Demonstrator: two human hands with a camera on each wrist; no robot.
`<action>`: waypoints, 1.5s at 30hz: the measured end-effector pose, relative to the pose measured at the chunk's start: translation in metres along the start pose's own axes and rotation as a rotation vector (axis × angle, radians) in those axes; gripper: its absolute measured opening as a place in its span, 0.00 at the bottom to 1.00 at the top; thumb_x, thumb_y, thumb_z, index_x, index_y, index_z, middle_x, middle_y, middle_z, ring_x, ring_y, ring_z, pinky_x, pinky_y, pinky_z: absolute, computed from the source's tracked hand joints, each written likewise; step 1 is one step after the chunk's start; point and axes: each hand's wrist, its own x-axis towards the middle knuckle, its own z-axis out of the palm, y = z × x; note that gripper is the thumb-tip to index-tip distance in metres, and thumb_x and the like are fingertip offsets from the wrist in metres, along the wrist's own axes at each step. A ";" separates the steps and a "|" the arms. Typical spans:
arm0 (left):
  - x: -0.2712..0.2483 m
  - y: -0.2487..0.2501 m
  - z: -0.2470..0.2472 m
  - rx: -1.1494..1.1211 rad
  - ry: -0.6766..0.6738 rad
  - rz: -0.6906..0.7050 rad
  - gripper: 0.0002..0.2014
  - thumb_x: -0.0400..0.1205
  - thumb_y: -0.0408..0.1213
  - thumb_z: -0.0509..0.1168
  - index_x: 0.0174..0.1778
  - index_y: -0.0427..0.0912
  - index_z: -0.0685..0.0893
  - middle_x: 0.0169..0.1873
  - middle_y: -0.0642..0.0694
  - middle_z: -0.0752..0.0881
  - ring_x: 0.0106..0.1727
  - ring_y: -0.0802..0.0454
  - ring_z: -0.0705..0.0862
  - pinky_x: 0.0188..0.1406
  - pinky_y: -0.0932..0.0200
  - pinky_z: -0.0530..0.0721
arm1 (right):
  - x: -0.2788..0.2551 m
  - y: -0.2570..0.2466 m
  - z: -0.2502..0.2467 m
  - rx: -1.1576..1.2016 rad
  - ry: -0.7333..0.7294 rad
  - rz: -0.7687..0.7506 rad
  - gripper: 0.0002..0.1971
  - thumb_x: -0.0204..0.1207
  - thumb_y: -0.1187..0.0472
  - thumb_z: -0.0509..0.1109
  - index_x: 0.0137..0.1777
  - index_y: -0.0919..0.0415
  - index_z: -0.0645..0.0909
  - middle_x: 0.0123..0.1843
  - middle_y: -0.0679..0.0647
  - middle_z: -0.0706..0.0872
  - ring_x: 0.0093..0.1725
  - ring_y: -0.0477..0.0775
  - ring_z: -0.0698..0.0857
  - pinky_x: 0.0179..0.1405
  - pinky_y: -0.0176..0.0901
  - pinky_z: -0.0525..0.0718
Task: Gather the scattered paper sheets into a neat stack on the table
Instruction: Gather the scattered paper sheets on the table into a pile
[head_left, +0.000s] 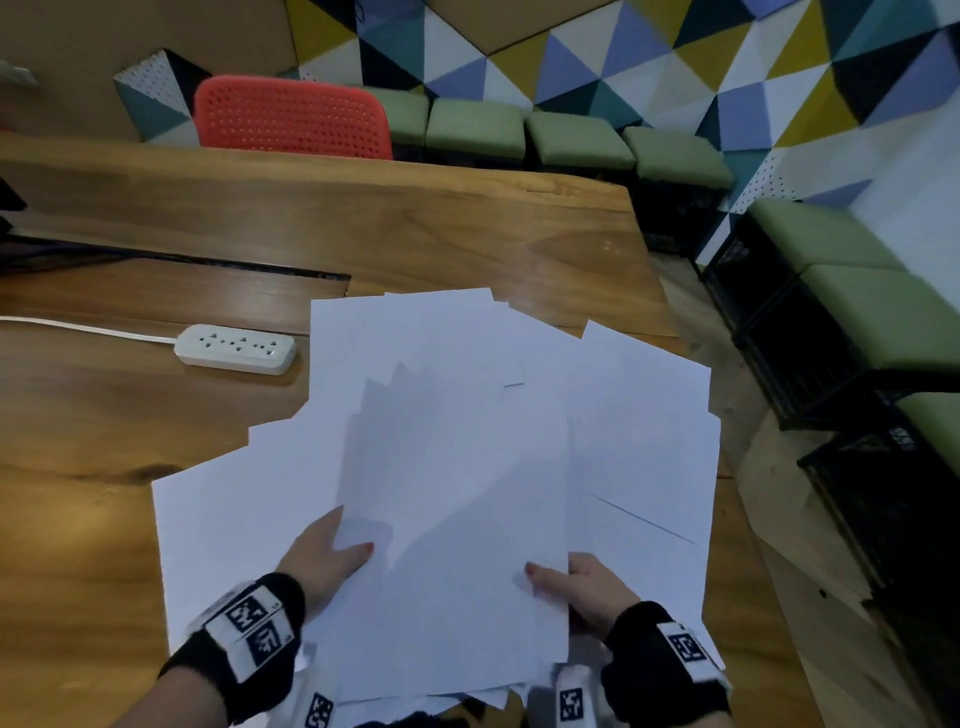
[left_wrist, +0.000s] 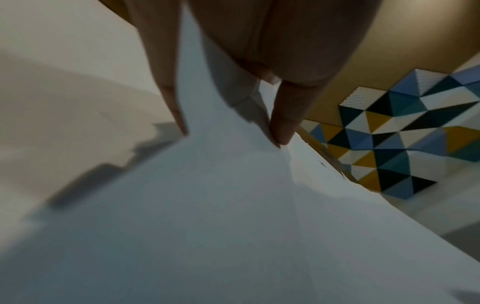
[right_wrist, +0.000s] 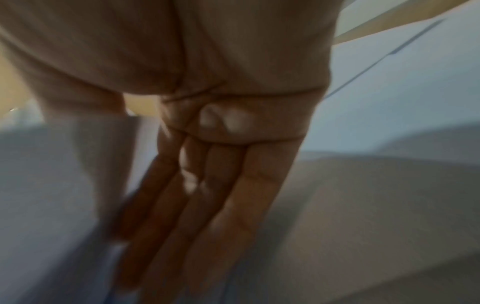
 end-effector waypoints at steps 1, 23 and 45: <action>0.001 0.001 0.004 0.029 -0.018 0.001 0.21 0.79 0.33 0.66 0.69 0.41 0.77 0.59 0.41 0.85 0.56 0.43 0.83 0.52 0.55 0.78 | 0.002 -0.001 -0.001 0.062 0.016 -0.021 0.20 0.66 0.45 0.76 0.44 0.62 0.79 0.42 0.54 0.87 0.43 0.55 0.85 0.43 0.48 0.84; -0.005 -0.020 -0.033 -0.200 0.566 -0.154 0.44 0.73 0.33 0.72 0.80 0.44 0.53 0.74 0.34 0.71 0.70 0.34 0.74 0.68 0.39 0.74 | 0.017 0.017 0.007 0.072 0.188 -0.180 0.11 0.71 0.68 0.73 0.52 0.59 0.81 0.55 0.65 0.88 0.55 0.66 0.86 0.62 0.62 0.82; -0.016 -0.016 -0.034 -0.154 0.434 -0.043 0.14 0.77 0.28 0.66 0.60 0.32 0.82 0.54 0.37 0.86 0.49 0.42 0.83 0.51 0.50 0.81 | 0.014 0.016 0.008 0.072 0.218 -0.219 0.09 0.71 0.63 0.74 0.49 0.56 0.79 0.43 0.46 0.85 0.45 0.48 0.84 0.43 0.39 0.81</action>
